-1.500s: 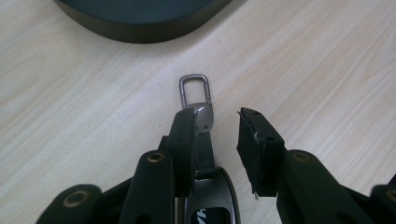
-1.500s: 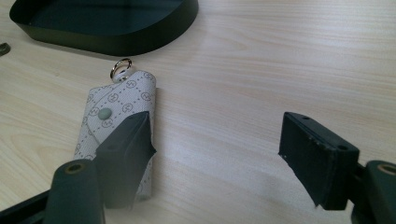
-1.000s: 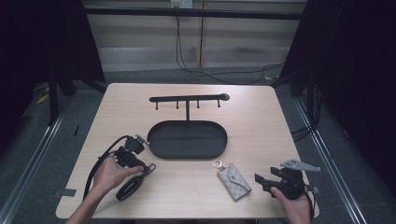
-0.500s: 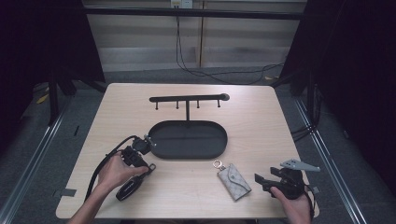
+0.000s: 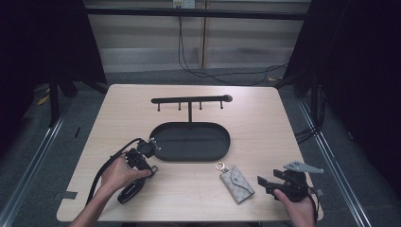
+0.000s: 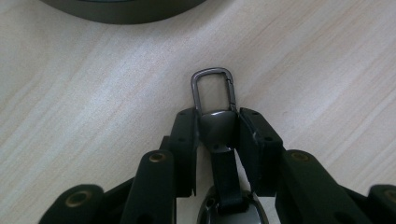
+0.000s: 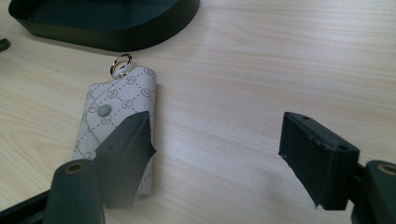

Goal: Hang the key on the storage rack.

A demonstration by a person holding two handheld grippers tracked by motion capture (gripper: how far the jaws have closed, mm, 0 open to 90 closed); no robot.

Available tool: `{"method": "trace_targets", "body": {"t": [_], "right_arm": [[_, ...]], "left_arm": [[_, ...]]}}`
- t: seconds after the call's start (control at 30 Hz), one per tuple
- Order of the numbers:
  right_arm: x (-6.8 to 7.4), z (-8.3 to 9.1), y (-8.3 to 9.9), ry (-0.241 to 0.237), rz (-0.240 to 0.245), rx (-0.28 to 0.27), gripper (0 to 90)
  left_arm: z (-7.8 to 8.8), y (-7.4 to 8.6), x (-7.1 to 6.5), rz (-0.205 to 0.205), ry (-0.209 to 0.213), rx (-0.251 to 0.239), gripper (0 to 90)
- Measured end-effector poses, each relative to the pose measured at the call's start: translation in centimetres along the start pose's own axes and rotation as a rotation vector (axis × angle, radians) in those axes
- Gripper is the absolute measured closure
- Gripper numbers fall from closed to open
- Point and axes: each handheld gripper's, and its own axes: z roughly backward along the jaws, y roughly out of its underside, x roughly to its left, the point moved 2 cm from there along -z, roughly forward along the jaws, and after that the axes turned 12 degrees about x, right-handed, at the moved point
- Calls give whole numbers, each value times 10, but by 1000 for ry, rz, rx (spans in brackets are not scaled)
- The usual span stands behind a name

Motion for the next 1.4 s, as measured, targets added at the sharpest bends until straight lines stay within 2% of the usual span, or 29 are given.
{"method": "trace_targets", "body": {"t": [0.07, 0.1, 0.13, 0.17, 0.4, 0.6, 0.63, 0.7, 0.87, 0.97, 1.07, 1.17, 1.33, 1.37, 1.4], "right_arm": [[0, 0, 0, 0, 0, 1, 255], [0, 0, 0, -1, 2, 0, 255], [0, 0, 0, -1, 3, 0, 255], [0, 0, 0, -1, 3, 0, 255], [0, 0, 0, -2, 4, 0, 255], [0, 0, 0, -3, 5, 1, 254], [0, 0, 0, -3, 5, 1, 255], [0, 0, 0, 0, 1, 4, 255], [0, -1, 0, -1, 1, 5, 255], [0, -1, 0, 0, -1, 6, 255], [0, -1, 0, 0, -2, 6, 255], [0, -1, 0, 0, -2, 5, 255], [0, -1, 0, 1, -2, 5, 255], [-1, -1, 0, 1, -3, 4, 255], [-1, -1, 0, 1, -4, 4, 255]], "left_arm": [[0, -1, -1, -2, -3, 13, 678], [0, -3, -2, 10, -2, 16, 676], [0, -4, -1, 3, -3, 36, 667], [0, -6, -3, 17, -10, 40, 665], [-1, -13, -9, 11, -69, 96, 683], [0, -16, -9, -4, -74, 151, 704], [-1, -17, -10, 16, -69, 141, 705], [0, -17, -7, 4, -61, 150, 706], [0, -15, -3, 30, -12, 124, 708], [4, -13, -2, 35, 2, 112, 708], [9, -10, -1, 22, 18, 101, 708], [15, -7, 0, 40, -8, 75, 708], [22, -2, 0, 46, -2, 53, 708], [25, -1, 1, 34, -3, 57, 708], [27, 0, 0, 45, -4, 44, 708]]}}
